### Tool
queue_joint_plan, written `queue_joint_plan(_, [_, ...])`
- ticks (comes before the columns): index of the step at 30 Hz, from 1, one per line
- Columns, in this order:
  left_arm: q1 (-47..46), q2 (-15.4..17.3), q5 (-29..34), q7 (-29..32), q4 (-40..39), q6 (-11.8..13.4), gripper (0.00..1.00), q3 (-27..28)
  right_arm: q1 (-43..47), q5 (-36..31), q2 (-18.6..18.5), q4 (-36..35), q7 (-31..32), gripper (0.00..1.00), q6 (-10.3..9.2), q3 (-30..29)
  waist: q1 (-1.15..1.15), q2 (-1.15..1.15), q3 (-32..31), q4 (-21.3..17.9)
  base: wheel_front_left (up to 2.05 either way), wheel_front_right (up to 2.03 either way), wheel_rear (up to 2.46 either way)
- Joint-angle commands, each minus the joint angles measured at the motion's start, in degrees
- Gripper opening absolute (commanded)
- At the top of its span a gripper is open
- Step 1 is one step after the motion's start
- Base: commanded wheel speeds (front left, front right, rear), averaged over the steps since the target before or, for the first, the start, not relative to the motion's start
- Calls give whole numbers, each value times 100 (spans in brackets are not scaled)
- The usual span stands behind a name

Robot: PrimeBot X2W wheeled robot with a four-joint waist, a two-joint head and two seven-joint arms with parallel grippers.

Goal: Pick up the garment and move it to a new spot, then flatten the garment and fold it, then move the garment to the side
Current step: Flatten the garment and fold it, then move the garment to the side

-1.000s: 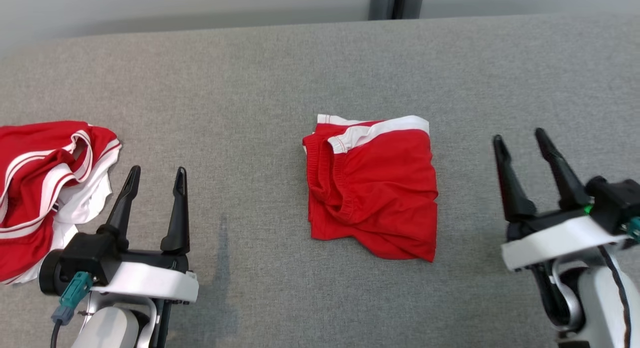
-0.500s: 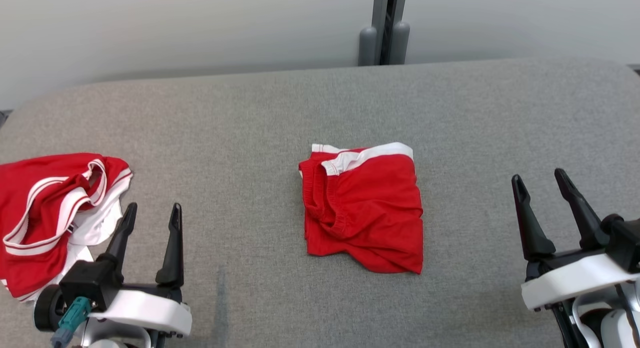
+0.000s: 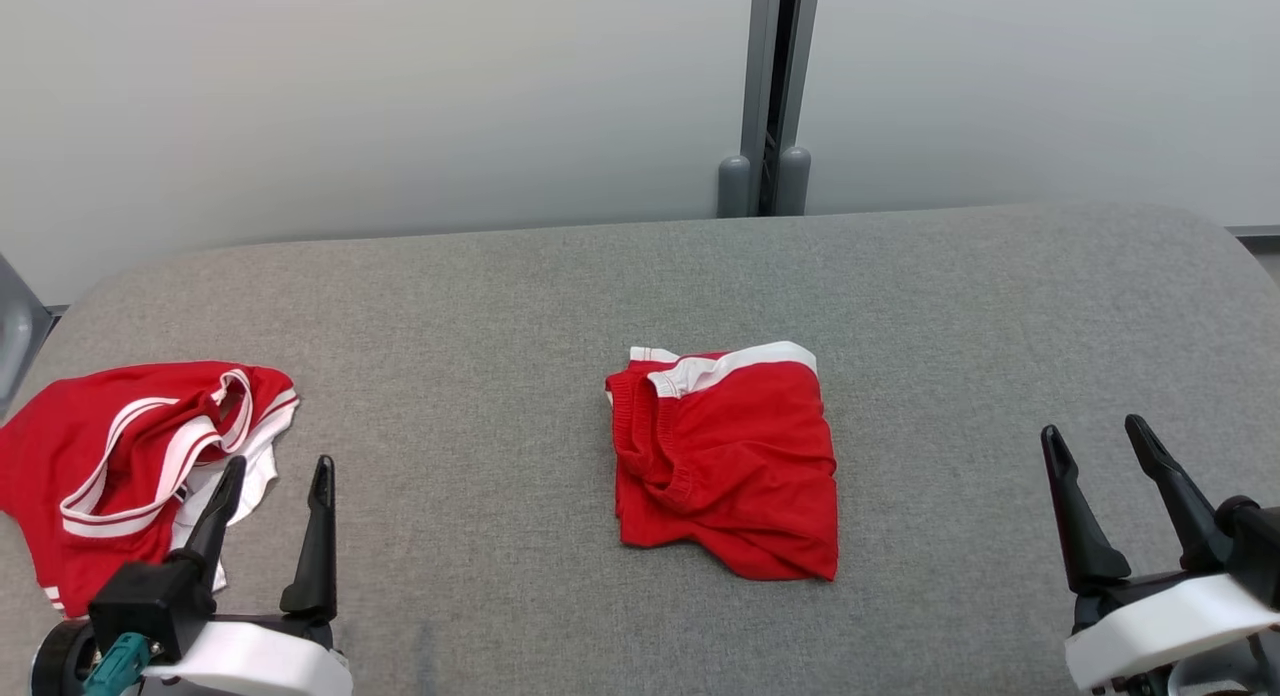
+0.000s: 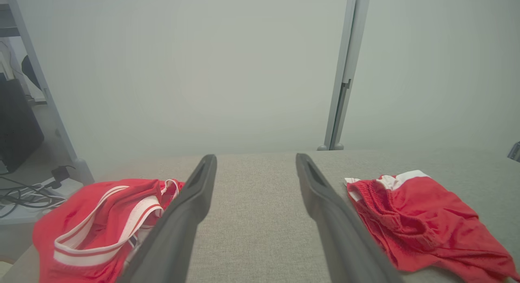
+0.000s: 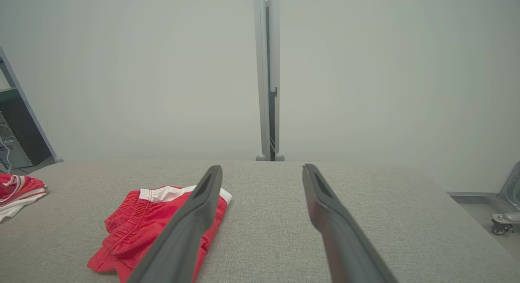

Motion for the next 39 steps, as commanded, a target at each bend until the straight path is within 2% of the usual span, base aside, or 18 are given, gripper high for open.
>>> queue_joint_plan(1, [56, 46, -30, 1, -37, 35, 100, 54, 73, 25, -28, -36, 38, 100, -1, -32, 0, 0, -36, 12, 0, 0, 0])
queue_joint_plan(4, [214, 169, -72, 86, -164, 93, 100, 60, 327, 25, 41, -190, 171, 100, -2, -126, 0, 0, -151, 47, 0, 0, 0])
queue_joint_plan(39, [157, 222, -139, 147, -230, 111, 100, -69, 367, 5, 122, -224, 181, 100, -2, -232, 0, 0, -81, 179, 0, 0, 0])
